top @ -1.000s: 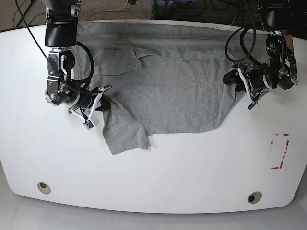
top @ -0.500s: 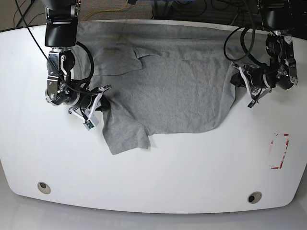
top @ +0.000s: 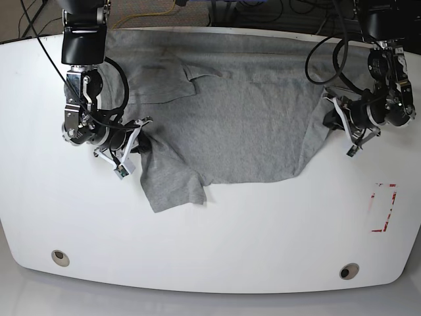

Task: Layout the t-shirt on the table in an organized manner, then fold the t-shirt properly
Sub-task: 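Lift the hem with both grippers and fold it over toward the collar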

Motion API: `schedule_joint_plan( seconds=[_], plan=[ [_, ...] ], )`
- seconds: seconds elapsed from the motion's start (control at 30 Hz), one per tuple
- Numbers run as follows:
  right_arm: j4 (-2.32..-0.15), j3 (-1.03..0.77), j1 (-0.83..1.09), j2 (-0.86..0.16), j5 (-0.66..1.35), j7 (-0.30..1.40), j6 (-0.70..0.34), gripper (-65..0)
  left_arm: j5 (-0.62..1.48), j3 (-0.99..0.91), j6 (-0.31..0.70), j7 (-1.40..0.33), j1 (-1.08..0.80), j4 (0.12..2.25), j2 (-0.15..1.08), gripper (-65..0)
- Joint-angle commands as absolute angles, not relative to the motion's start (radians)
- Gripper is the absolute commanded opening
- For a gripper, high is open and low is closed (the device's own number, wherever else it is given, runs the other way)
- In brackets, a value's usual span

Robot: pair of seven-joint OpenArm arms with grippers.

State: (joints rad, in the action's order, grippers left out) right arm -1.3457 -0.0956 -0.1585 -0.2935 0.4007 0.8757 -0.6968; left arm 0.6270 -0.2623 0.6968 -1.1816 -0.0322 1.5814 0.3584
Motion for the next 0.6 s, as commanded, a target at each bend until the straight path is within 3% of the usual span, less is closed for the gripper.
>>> schedule_joint_plan(
  seconds=[0.0, 0.57],
  plan=[
    [-1.368, -0.136, -0.185, -0.308, 0.423, 0.860, -0.698, -64.8, 0.636, -0.283, 0.698, -1.171, -0.013, 1.610, 0.377, -65.0],
    [-1.368, -0.159, -0.245, -0.341, 0.420, 0.863, -0.698, -64.8, 0.634, -0.288, 0.698, -1.165, 0.119, 1.632, 0.447, -65.0]
  ],
)
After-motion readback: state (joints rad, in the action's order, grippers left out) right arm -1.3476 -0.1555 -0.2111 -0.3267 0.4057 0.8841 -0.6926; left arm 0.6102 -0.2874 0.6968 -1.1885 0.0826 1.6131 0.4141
